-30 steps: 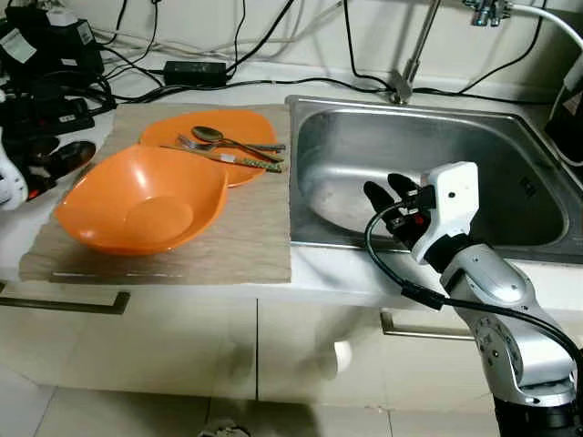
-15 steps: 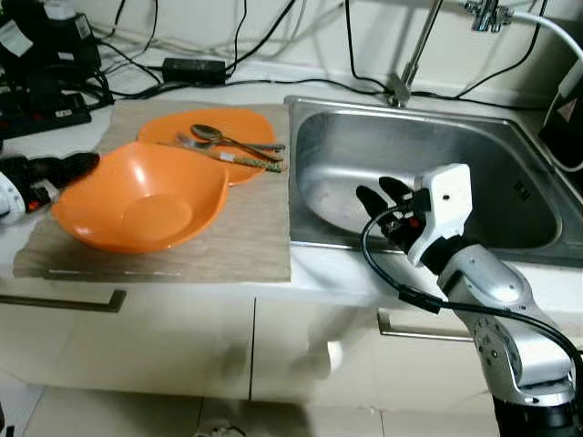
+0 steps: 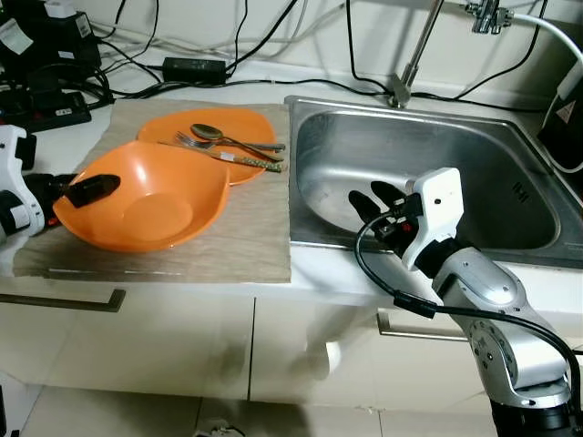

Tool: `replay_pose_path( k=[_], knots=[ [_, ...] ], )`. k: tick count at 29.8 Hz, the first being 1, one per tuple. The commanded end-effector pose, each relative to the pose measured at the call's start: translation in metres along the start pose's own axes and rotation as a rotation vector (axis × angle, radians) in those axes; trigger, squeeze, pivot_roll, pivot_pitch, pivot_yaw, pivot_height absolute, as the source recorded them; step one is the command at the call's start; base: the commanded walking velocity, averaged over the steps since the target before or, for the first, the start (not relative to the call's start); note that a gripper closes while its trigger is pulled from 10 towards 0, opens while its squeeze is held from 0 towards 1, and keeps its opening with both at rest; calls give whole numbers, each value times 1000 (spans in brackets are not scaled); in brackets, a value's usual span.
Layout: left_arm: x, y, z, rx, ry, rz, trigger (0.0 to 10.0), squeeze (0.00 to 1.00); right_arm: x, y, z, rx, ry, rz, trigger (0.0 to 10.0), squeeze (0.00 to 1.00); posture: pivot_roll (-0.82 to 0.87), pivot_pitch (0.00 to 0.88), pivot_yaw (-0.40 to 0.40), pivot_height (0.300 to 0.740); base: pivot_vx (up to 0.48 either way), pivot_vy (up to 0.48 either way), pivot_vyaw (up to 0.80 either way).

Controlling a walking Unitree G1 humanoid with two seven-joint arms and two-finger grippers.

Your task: Kitchen organization

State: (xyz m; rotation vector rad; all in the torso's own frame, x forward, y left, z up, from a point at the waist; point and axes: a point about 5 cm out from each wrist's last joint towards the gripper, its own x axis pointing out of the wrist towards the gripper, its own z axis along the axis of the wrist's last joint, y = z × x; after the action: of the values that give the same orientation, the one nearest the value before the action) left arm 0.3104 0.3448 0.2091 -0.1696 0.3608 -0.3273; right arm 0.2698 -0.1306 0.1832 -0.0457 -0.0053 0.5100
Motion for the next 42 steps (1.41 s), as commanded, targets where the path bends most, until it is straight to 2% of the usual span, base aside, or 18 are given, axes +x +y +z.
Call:
replay_pose_path(
  k=[1, 13, 23, 29, 36, 39, 42],
  knots=[
    [4, -3, 3, 20, 4, -17, 0, 0, -3, -1, 1, 0, 1, 1, 10000, 0, 40, 22, -67, 740, 0, 0, 0],
    [4, -3, 6, -15, -27, -33, 0, 0, -3, 0, 0, -6, 6, 14, 10000, 0, 40, 28, -66, 740, 0, 0, 0],
    [-1, -6, 27, -109, -163, -53, 0, 0, -3, -2, 0, -8, 5, 3, 10000, 0, 39, 27, -66, 740, 0, 0, 0],
    [-3, -13, 41, -186, -252, -102, 0, 0, -3, -3, -1, -6, 7, -2, 10000, 0, 39, 27, -64, 740, 0, 0, 0],
    [-1, -15, 33, -148, -190, -97, 0, 0, -3, -4, -1, -8, 9, -4, 10000, 0, 38, 28, -59, 740, 0, 0, 0],
    [1, -17, 34, -178, -216, -85, 0, 0, -3, -5, 0, -8, 3, -13, 10000, 0, 37, 28, -58, 740, 0, 0, 0],
    [3, -24, 47, -187, -290, -98, 0, 0, -2, -7, 5, -6, -23, -37, 10000, 0, 36, 28, -58, 740, 0, 0, 0]
  ],
)
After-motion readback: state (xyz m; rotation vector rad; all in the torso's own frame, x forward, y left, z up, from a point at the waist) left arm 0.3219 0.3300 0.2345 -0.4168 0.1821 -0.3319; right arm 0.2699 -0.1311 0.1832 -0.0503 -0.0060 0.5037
